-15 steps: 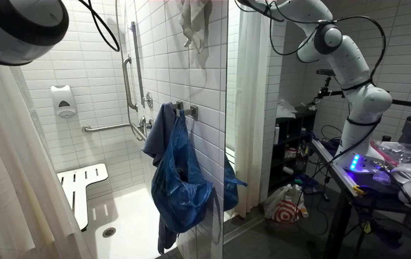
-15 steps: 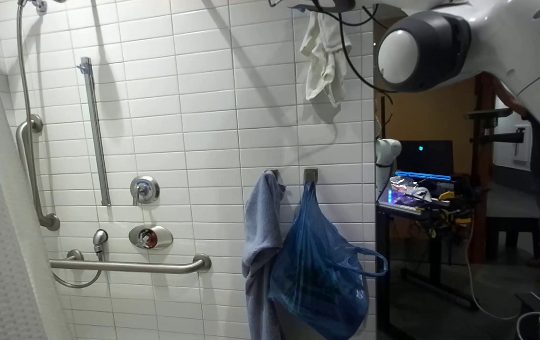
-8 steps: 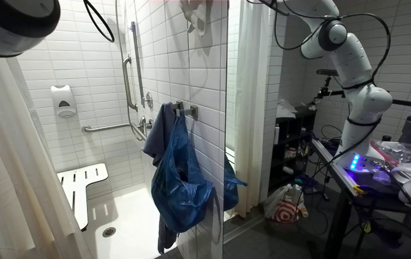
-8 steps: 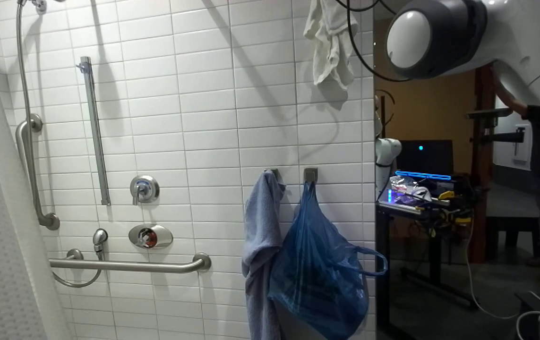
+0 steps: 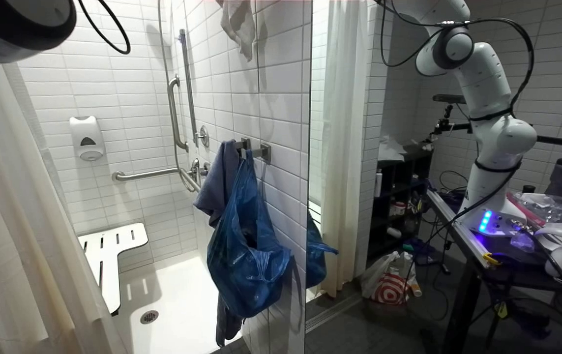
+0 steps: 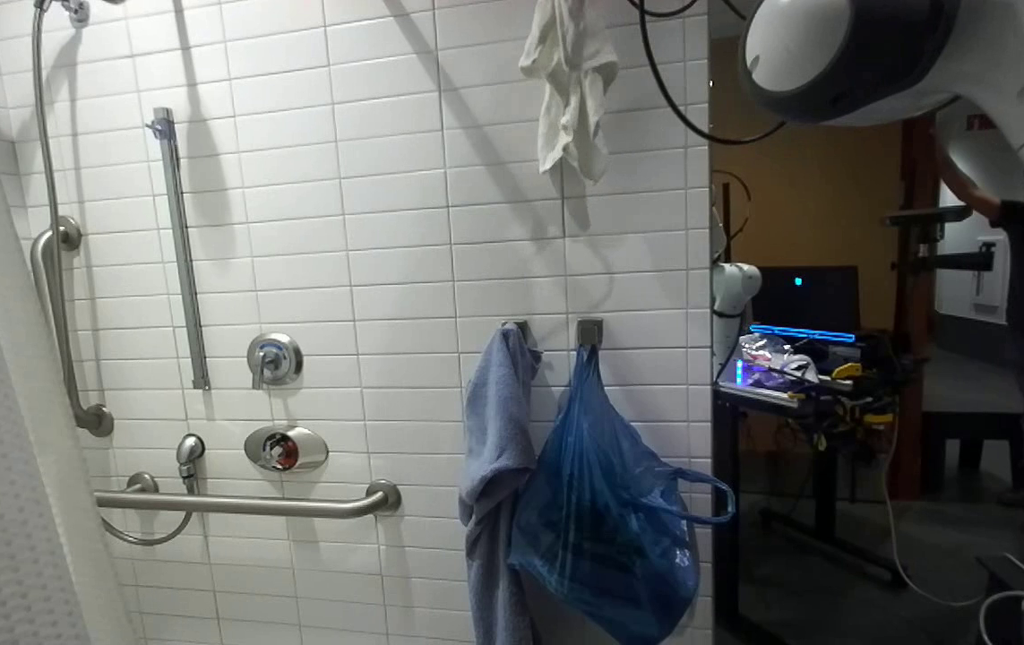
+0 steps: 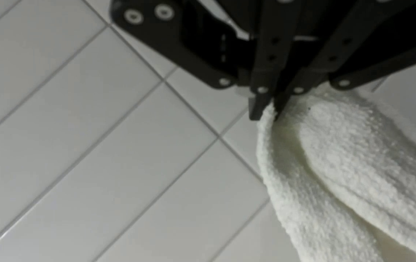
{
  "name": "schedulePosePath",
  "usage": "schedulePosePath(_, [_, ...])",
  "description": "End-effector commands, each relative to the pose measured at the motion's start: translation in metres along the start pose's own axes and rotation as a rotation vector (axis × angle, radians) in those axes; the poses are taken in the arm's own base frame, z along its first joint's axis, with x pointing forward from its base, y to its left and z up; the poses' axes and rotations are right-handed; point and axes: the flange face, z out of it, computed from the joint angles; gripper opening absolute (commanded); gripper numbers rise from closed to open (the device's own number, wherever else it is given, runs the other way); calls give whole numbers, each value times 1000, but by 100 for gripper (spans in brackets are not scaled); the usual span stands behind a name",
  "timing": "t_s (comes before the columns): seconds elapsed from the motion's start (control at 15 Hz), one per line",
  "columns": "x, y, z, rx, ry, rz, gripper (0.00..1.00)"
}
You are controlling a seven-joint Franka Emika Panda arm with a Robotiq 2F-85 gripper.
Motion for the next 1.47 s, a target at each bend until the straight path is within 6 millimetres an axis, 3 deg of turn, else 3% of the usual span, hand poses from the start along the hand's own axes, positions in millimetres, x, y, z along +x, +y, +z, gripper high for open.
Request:
schedulePosePath(0.0, [3, -2, -21, 23, -181, -49, 1])
schedulePosePath(0.33, [2, 11, -32, -63, -365, -84, 1])
schedulePosePath(0.67, [-7, 28, -29, -197, -459, -90, 1])
schedulePosePath(1.27, [-57, 67, 40, -468, -478, -138, 1])
schedulePosePath(1.4, [-60, 63, 51, -454, -378, -131, 1])
